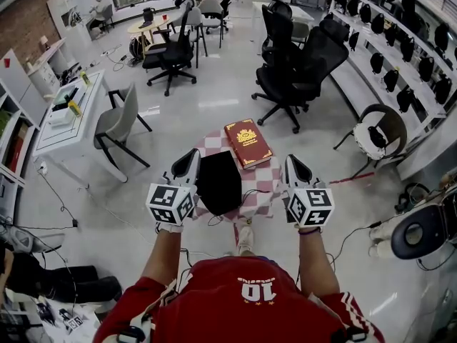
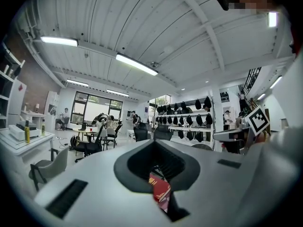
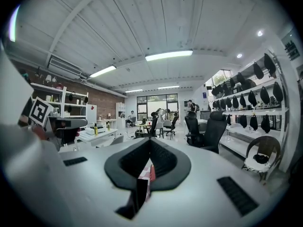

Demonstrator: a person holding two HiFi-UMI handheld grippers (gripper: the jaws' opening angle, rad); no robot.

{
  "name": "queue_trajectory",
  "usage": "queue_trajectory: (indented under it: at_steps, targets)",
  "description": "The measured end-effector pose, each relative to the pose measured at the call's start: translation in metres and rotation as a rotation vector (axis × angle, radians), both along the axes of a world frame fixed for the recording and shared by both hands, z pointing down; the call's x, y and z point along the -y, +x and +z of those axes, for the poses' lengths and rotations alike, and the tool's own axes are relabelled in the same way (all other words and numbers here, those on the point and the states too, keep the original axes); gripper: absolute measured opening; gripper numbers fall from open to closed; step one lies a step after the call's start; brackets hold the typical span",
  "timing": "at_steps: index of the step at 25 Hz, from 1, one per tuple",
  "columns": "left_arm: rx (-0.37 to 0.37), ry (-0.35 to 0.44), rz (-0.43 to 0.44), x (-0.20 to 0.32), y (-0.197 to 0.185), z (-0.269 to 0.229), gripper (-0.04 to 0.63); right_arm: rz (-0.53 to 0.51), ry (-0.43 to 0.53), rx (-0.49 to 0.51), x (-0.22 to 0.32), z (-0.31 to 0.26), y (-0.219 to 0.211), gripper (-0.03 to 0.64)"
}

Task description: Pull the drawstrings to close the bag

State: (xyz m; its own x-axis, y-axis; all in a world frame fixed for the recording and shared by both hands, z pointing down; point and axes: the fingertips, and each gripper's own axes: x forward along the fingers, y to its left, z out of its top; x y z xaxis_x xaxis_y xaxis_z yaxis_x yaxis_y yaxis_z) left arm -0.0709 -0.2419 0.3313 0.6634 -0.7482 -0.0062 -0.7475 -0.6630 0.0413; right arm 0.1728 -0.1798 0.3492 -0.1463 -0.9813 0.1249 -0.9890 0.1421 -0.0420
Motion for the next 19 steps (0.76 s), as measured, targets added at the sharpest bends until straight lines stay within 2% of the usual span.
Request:
queue_trajectory:
  at_steps: [19]
  targets:
    - [-0.017, -0.015, -0.019, 0.0012, -0.0033, 0.0026, 0.008, -0.011, 0.008, -0.006, -0.0009, -0.0025, -0.0015, 0.015]
